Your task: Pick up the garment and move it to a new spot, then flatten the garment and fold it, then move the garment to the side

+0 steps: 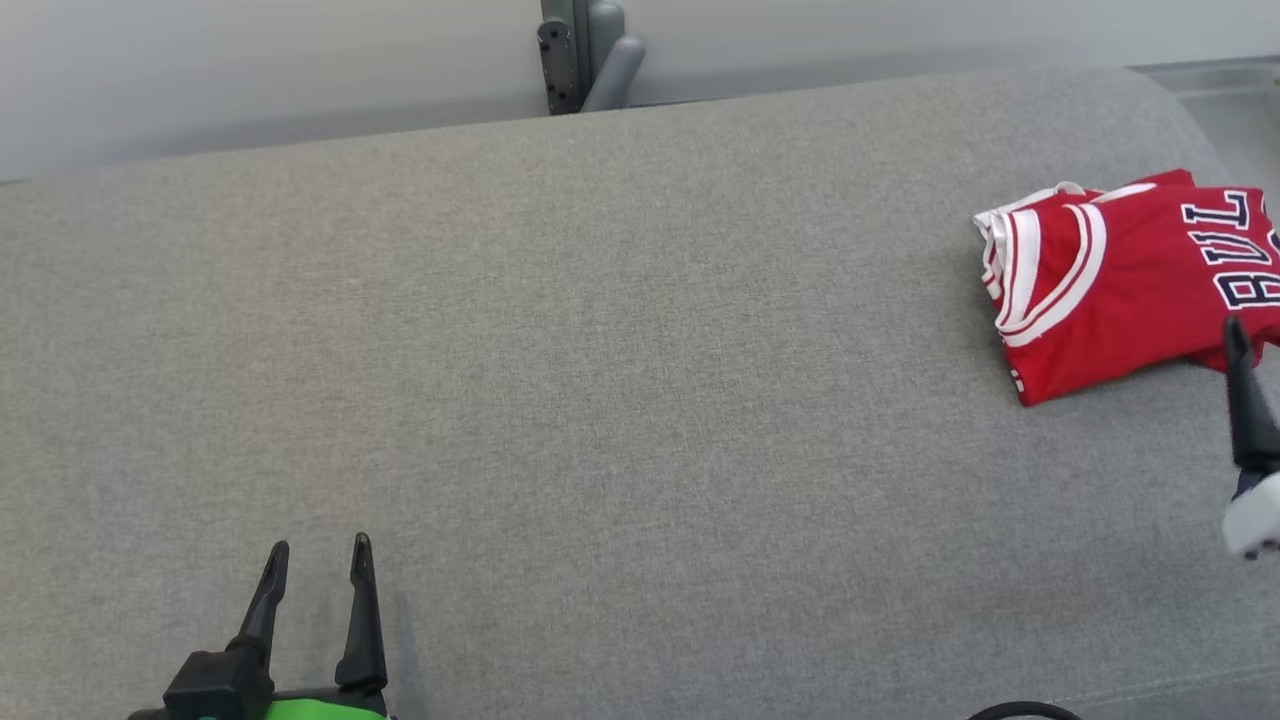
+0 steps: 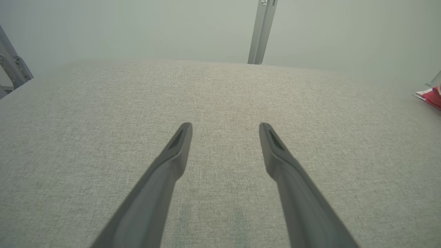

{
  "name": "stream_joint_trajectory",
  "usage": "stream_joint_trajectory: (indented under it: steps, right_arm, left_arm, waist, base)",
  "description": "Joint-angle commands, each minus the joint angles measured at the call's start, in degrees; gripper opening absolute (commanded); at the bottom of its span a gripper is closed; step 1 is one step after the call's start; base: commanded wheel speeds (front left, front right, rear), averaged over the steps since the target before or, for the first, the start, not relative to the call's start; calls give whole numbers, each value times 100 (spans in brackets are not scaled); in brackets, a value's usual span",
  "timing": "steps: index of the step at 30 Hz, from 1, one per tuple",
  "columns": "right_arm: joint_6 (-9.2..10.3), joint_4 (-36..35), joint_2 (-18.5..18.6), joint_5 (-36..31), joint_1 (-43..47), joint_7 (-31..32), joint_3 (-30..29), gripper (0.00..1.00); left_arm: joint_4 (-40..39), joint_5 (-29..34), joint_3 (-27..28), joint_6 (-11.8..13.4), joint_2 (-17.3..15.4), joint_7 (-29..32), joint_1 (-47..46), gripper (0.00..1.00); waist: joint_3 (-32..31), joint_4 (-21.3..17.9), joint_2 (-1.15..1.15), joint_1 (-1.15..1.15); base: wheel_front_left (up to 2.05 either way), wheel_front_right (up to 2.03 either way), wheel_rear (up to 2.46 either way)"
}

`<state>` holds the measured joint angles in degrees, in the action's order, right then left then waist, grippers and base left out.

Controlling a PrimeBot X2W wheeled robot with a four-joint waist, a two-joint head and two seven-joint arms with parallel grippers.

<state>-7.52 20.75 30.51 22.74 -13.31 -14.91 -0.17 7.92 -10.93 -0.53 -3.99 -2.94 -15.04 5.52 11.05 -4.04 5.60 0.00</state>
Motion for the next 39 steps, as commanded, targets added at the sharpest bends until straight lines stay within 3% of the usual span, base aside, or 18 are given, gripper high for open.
stream_joint_trajectory:
  steps: [1, 9, 15, 26, 39]
  right_arm:
    - [6, -97, -97, -70, 136, -19, -42, 100]
    - [6, -1055, -1409, -1337, 1445, -21, -672, 100]
    - [6, -1275, -1982, -1729, 1800, -21, -431, 100]
    - [6, -1120, -2321, -2101, 1908, -21, -425, 100]
    - [6, -957, -2347, -2078, 1785, -21, -368, 100]
  left_arm:
    - [35, 23, -5, 39, -6, -15, 91, 100]
    - [485, 41, 4, 55, -5, -15, -73, 100]
    - [649, -102, 41, 102, -2, -15, -177, 100]
    - [864, -174, 128, -52, -1, -15, -120, 100]
    - [908, -224, 81, -73, 0, -15, -212, 100]
  waist:
    - [-420, 255, -2, 0]
    - [-649, 429, -2, 0]
    - [-764, 482, -2, 0]
    - [-867, 534, -2, 0]
    - [-877, 580, -2, 0]
  base:
    - [0, 0, 0]
    - [0, 0, 0]
    - [0, 0, 0]
    - [0, 0, 0]
    - [0, 0, 0]
